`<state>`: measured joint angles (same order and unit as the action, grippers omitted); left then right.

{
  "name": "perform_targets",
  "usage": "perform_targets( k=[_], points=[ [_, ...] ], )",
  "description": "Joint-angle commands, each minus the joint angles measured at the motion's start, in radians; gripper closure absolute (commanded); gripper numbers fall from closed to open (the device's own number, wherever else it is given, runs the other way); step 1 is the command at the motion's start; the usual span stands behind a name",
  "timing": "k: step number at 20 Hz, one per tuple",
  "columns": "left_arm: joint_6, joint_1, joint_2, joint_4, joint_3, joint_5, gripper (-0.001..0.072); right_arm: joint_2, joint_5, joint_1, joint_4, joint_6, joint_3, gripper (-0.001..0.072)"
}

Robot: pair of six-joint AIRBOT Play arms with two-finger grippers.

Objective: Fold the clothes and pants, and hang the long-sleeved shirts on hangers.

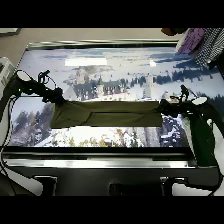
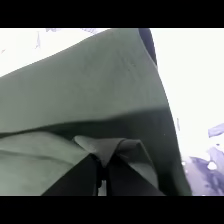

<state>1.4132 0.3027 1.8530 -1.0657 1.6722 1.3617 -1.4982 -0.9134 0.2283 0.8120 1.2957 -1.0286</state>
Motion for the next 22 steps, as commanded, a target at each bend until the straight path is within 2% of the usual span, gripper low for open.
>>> perform_targets(
  k=[1,2,3,5,8,10,14,18,19,20,22],
  points=[
    [0.0,-0.005,0.029,0.0,0.026,-0.024,0.0419,-0.006,0.069,-0.015,0.091,0.138,-0.004,0.0651],
    [0.002,-0.004,0.027,0.0,0.038,-0.023,0.0293,-0.006,0.039,0.0,0.095,0.153,-0.016,0.0531],
    [0.012,-0.003,0.02,0.0,0.052,-0.018,0.0253,-0.006,-0.014,0.022,0.095,0.174,-0.04,0.0438],
    [0.027,-0.003,-0.008,0.0,0.082,-0.013,0.024,-0.006,-0.109,0.08,0.099,0.226,-0.1,0.0248],
    [0.038,-0.014,-0.07,0.0,0.1,-0.017,0.024,-0.013,-0.15,0.161,0.086,0.25,-0.14,0.0141],
    [0.053,-0.026,-0.101,-0.003,0.1,-0.016,0.0239,-0.053,-0.196,0.173,0.045,0.187,-0.14,0.0036],
    [0.053,-0.056,-0.124,-0.008,0.1,0.013,0.0239,-0.151,-0.269,0.171,-0.076,0.005,-0.14,0.0028],
    [0.053,-0.085,-0.125,-0.009,0.1,0.038,0.0238,-0.187,-0.246,0.171,-0.082,-0.048,-0.139,0.0041],
    [0.053,-0.091,-0.125,-0.009,0.1,0.04,0.0228,-0.189,-0.235,0.171,-0.083,-0.051,-0.136,0.0041],
    [0.054,-0.098,-0.125,-0.009,0.1,0.041,0.0158,-0.191,-0.231,0.171,-0.083,-0.051,-0.136,0.0043],
    [0.068,-0.108,-0.125,-0.008,0.1,0.042,0.0158,-0.203,-0.243,0.164,-0.079,-0.051,-0.136,0.0049]
  ],
)
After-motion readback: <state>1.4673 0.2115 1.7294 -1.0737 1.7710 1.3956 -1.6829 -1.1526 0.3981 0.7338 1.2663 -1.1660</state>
